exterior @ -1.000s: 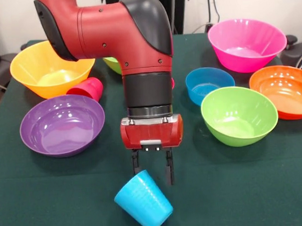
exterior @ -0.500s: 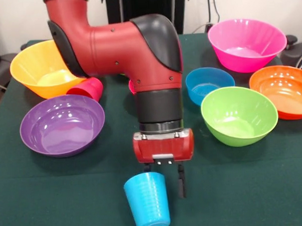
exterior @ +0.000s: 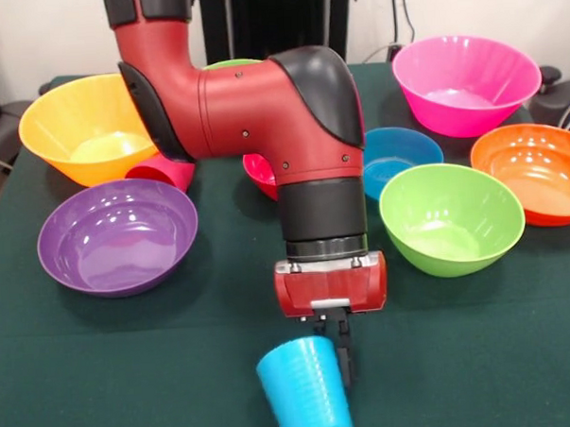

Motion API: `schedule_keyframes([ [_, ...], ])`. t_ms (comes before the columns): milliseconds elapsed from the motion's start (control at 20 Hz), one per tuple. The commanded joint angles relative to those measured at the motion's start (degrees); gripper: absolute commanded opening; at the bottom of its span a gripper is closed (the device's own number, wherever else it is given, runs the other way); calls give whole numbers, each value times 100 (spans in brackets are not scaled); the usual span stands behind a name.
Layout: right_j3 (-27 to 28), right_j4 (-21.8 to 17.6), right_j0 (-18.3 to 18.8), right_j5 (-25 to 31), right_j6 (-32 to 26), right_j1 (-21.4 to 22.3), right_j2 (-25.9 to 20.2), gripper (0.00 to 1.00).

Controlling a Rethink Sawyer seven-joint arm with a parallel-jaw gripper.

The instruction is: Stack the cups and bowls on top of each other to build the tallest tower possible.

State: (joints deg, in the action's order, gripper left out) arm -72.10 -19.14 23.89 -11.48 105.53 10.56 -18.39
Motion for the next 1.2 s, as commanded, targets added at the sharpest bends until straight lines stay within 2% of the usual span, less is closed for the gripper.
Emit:
schedule_keyframes([
  [50, 62, -306, -51, 357, 361, -171, -157, 0],
  [300, 42, -193, -75, 582, 325, -77, -85, 0],
  [550, -1, -243, 9, 689, 261, -22, -144, 0],
  [650, -165, -231, 43, 751, 284, 83, -138, 0],
  [800, -688, 49, 73, 1372, 353, 503, -82, 0],
  [1000, -1299, 182, 95, 2013, 317, 1122, -4, 0],
  [1200, -1517, 280, 186, 2455, 284, 1447, -87, 0],
])
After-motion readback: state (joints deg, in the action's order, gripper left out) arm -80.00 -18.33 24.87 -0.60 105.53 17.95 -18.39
